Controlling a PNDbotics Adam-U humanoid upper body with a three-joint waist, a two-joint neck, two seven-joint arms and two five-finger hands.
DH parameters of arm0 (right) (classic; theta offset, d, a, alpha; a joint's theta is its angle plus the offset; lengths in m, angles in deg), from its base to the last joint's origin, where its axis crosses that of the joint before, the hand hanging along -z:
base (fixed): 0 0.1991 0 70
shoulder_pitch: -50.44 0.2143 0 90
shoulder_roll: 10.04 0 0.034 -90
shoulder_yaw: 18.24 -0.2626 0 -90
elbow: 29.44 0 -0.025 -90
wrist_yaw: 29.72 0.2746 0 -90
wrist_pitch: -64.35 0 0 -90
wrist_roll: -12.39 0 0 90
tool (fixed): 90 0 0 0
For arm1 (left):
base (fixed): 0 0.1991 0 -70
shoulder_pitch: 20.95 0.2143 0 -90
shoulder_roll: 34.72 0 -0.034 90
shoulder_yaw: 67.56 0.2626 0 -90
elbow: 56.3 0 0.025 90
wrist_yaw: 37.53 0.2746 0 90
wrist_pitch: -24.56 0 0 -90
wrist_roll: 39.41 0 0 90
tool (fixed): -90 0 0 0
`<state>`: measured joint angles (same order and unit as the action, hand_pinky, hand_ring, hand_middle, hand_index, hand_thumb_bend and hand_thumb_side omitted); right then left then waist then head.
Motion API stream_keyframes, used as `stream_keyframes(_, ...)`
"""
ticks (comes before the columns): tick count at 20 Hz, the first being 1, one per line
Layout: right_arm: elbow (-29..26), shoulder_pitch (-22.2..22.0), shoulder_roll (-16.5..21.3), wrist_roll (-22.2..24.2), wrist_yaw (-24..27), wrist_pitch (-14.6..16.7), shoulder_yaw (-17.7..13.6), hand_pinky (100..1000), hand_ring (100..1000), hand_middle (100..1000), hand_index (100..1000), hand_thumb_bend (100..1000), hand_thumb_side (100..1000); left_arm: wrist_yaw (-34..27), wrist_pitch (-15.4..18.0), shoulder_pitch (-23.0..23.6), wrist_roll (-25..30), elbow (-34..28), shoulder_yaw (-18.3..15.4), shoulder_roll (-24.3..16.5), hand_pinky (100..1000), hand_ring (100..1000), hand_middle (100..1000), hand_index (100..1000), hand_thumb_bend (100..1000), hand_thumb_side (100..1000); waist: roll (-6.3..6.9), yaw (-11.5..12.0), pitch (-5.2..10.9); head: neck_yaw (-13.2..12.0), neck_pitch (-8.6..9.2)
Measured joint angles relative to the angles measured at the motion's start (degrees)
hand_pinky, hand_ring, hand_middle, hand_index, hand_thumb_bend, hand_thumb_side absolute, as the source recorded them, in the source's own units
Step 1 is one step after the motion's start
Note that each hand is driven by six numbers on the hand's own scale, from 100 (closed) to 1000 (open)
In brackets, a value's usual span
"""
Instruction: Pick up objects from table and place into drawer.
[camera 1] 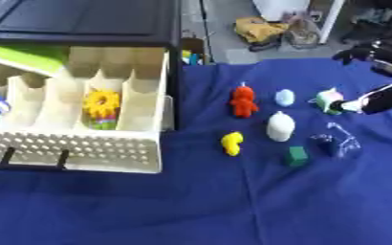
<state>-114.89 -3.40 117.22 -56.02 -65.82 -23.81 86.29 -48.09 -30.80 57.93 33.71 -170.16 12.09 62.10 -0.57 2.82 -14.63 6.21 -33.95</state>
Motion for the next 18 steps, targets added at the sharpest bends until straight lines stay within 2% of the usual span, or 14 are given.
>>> stream_keyframes(1,-0.63,-0.01,0.04,0.83,0.76,-0.83,0.0,781,871,754,931,568,387,0.0,-0.01,0.0,0.01,0.0,0.0,0.0,441,631,631,848,284,1000,0.0,0.0,-0.01,0.0,0.02)
stream_keyframes(9,-3.25,-3.1,0.5,7.45,5.26,-6.7,0.6,770,870,788,911,566,373,0.02,-0.03,-0.11,0.03,0.0,0.0,0.02,440,632,631,848,282,1000,0.06,0.05,-0.54,0.03,0.31)
stream_keyframes(18,-4.77,-5.46,0.5,14.91,5.97,-10.26,-0.47,763,865,802,912,562,376,0.1,-0.05,-0.45,0.03,0.0,0.0,0.07,440,633,632,848,280,1000,0.07,-0.02,-0.94,0.05,0.38)
